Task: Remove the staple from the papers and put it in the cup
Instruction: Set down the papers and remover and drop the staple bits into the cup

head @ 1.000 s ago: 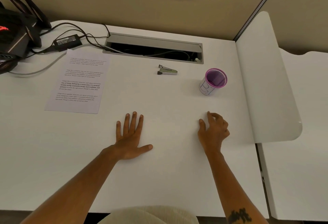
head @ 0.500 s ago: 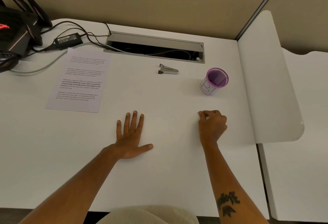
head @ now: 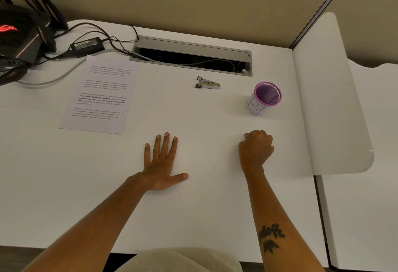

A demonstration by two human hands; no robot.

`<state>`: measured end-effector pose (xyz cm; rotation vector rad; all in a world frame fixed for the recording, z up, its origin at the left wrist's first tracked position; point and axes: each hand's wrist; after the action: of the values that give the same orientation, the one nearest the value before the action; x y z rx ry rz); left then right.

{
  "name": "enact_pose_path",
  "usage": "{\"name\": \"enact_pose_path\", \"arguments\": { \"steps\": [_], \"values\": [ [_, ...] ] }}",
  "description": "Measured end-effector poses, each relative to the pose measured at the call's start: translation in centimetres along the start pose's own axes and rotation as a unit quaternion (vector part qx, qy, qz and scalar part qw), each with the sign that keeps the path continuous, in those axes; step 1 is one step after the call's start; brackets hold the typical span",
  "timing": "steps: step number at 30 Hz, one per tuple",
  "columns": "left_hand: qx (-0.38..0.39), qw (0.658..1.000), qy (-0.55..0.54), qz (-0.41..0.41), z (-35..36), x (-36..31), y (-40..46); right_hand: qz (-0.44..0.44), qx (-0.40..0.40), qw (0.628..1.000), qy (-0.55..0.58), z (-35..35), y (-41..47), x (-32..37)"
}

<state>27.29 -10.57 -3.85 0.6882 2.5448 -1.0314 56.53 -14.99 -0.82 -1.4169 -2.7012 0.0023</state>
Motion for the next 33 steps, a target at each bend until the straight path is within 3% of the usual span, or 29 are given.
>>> {"name": "enact_pose_path", "arguments": {
  "steps": [10,13,16,22,33],
  "values": [
    [0.002,1.000,-0.002,0.002,-0.1,-0.1,-0.2,-0.089,0.057,0.987,-0.124,-0.1,0.9,0.0],
    [0.002,1.000,0.002,0.001,-0.2,-0.2,-0.2,-0.114,0.073,0.988,-0.077,-0.4,1.8,-1.0],
    [0.001,1.000,0.002,0.001,-0.2,-0.2,-0.2,-0.101,0.096,0.989,0.038,-2.0,3.4,-1.4],
    [0.005,1.000,0.002,0.000,-0.3,-0.3,-0.2,-0.140,-0.016,0.984,0.110,-7.9,8.7,-0.3],
    [0.006,1.000,-0.006,0.002,-0.4,-0.4,-0.3,-0.164,-0.046,0.982,0.080,-9.9,13.2,0.3]
  ]
}}
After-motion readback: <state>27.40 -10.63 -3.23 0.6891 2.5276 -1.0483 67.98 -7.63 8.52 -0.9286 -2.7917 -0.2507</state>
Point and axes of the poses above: each hand's wrist, its own y-axis towards the middle knuckle, its own z-axis out of the palm, x = y × z, and after that the axes turned 11 degrees about -y, right-handed
